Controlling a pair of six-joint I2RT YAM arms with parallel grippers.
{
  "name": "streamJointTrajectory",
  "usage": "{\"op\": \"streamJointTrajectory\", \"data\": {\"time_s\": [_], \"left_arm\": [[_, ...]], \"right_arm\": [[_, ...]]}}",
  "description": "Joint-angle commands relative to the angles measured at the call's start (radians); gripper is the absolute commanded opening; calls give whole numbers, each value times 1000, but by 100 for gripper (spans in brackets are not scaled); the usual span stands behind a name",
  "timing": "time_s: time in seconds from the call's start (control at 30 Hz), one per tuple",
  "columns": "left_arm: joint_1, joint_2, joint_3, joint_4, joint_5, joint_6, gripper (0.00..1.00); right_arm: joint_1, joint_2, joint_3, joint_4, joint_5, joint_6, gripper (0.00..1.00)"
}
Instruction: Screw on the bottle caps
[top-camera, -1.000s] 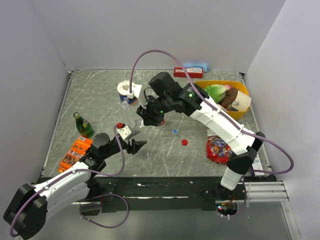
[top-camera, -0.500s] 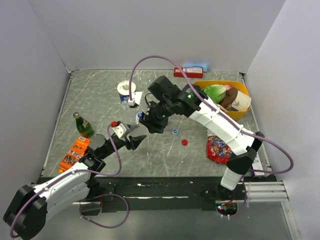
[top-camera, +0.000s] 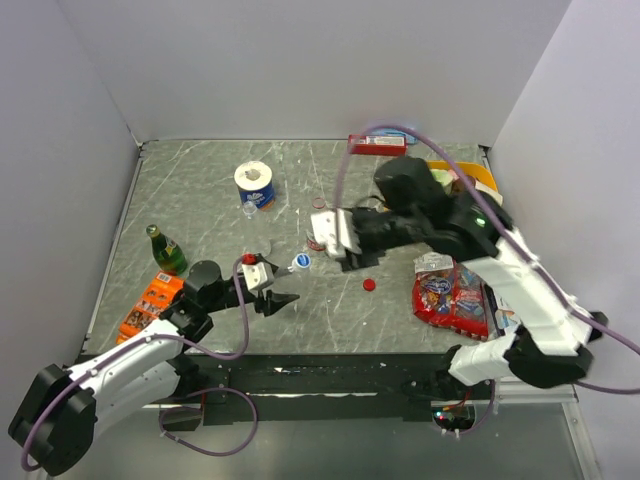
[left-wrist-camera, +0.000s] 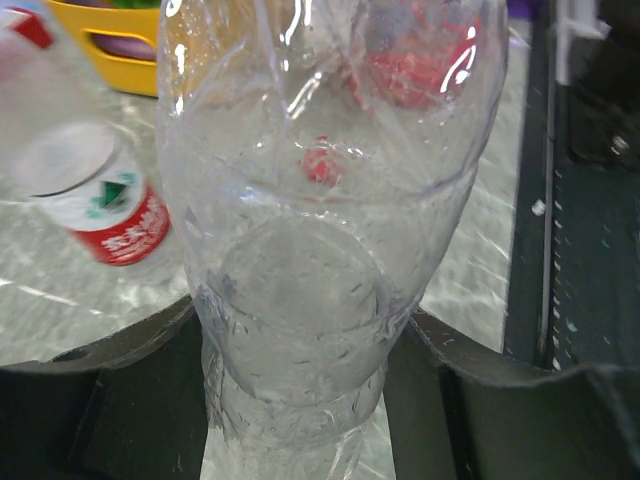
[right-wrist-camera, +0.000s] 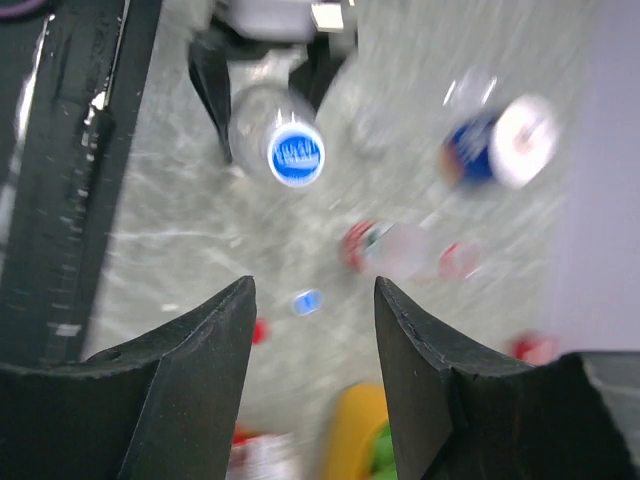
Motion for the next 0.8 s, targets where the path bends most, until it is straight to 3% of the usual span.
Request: {"op": "streamJointTrajectory", "data": {"time_s": [0.0,0.07,0.27,0.77], "left_arm": [[0,34,77,-76,135,132,1],[0,46,97,-94,145,143,1],[0,68,138,-149,174,207,1],[-17,89,183,-232,195,304,1]], "right_arm": [[35,-39,-30,-14,-135,-415,58],[57,-28,-30,-95,-160,-495,59],[90,-20,-93,-109,-174,-641,60],[109,80,-16,-177,-165,-698,57]]}}
